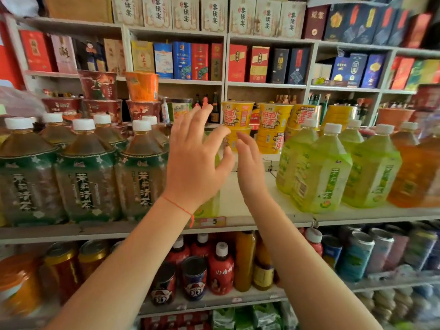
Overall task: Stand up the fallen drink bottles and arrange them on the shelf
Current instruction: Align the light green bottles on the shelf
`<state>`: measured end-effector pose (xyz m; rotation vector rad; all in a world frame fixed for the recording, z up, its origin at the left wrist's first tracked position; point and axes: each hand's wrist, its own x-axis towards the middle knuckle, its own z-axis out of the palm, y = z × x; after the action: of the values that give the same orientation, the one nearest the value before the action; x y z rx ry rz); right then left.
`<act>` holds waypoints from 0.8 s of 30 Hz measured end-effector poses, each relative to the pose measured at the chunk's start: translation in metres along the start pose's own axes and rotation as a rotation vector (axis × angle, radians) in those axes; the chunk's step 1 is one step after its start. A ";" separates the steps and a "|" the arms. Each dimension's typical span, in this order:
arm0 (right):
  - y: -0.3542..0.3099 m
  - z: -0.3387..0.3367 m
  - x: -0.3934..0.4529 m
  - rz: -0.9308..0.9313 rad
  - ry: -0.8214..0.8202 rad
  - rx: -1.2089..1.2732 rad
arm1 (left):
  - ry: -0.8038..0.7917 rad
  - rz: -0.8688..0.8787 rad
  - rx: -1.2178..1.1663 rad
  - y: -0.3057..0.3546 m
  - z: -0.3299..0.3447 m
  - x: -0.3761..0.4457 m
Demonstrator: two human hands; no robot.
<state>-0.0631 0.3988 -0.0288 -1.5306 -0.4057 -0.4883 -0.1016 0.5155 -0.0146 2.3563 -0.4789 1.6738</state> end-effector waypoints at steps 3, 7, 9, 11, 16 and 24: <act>-0.011 -0.054 0.003 -0.418 0.305 -0.248 | 0.040 0.042 -0.115 0.038 0.019 0.007; -0.009 -0.141 0.025 -0.468 0.538 -0.434 | -0.111 0.040 -0.185 0.096 0.063 0.015; -0.007 -0.174 0.035 -0.154 0.374 -0.360 | -0.191 0.025 -0.195 0.120 0.084 0.022; 0.005 -0.205 0.049 0.179 0.180 -0.158 | -0.254 0.013 -0.186 0.149 0.107 0.033; 0.054 -0.227 0.065 0.462 -0.085 0.243 | -0.367 -0.137 -0.304 0.183 0.144 0.056; 0.081 -0.224 0.080 0.539 -0.149 0.344 | -0.270 -0.195 -0.217 0.191 0.152 0.056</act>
<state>0.0364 0.1700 -0.0557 -1.2744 -0.1646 0.1144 -0.0245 0.2770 -0.0154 2.3880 -0.4342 1.1647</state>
